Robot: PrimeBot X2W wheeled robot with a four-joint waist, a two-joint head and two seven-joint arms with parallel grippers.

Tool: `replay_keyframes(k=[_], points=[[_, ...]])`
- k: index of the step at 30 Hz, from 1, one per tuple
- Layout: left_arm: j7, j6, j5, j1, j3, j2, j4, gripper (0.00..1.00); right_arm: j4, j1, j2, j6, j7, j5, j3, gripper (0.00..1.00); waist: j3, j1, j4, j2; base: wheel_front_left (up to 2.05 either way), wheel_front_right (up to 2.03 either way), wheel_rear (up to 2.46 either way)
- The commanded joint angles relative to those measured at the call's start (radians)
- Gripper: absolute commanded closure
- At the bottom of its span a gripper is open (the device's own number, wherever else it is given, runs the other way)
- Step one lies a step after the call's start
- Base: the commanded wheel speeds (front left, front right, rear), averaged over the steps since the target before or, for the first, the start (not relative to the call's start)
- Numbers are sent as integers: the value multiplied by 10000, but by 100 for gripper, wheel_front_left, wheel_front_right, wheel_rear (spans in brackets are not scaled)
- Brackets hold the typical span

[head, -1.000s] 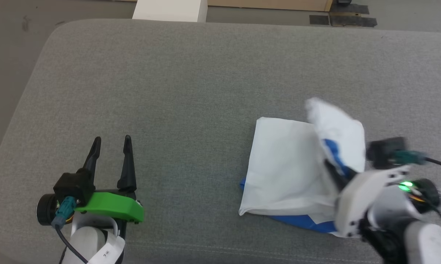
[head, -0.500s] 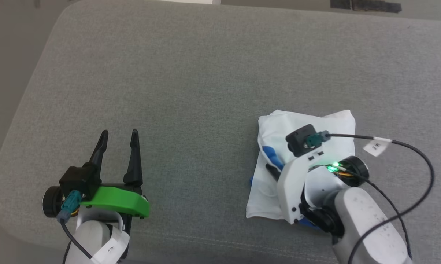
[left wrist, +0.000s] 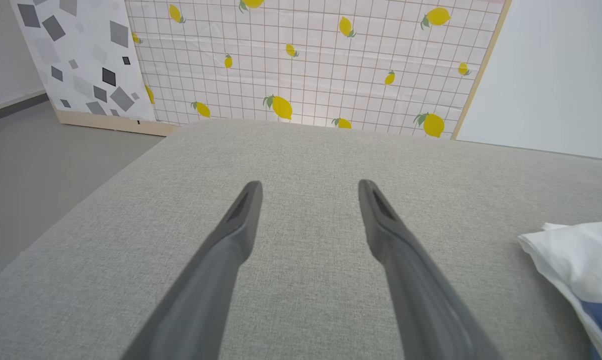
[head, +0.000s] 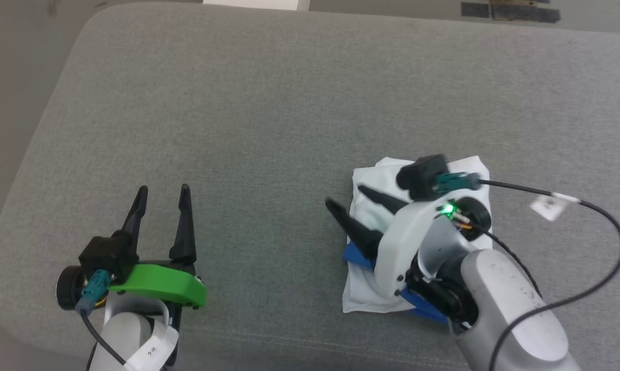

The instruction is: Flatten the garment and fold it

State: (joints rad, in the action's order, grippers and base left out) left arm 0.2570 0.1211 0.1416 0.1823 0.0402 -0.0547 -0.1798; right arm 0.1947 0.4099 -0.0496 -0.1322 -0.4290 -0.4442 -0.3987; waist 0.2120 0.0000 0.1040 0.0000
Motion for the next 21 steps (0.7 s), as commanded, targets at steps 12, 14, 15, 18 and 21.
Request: replay_keyframes(k=[12,14,15,18,21], points=[[47,-48,-54,-458,300,43,387,0,-2253,-2278,-7,15,3324,-1523,2657,0,-758,0,-1091,0,0,0,0],[47,-58,-49,-517,296,43,444,0,-2179,-2649,-7,15,3379,-2006,3152,0,-783,0,-1185,0,0,0,0],[47,-61,-26,-540,303,43,469,0,-2091,-2828,-7,15,3310,-2187,3384,0,-790,0,-1228,0,0,0,0],[47,-94,9,-592,297,44,530,0,-1769,-3167,-7,15,2983,-2465,3958,0,-787,0,-1305,0,0,0,0],[47,-118,46,-611,267,44,557,0,-1326,-3313,-7,15,2432,-2425,4442,0,-751,0,-1334,0,0,0,0]])
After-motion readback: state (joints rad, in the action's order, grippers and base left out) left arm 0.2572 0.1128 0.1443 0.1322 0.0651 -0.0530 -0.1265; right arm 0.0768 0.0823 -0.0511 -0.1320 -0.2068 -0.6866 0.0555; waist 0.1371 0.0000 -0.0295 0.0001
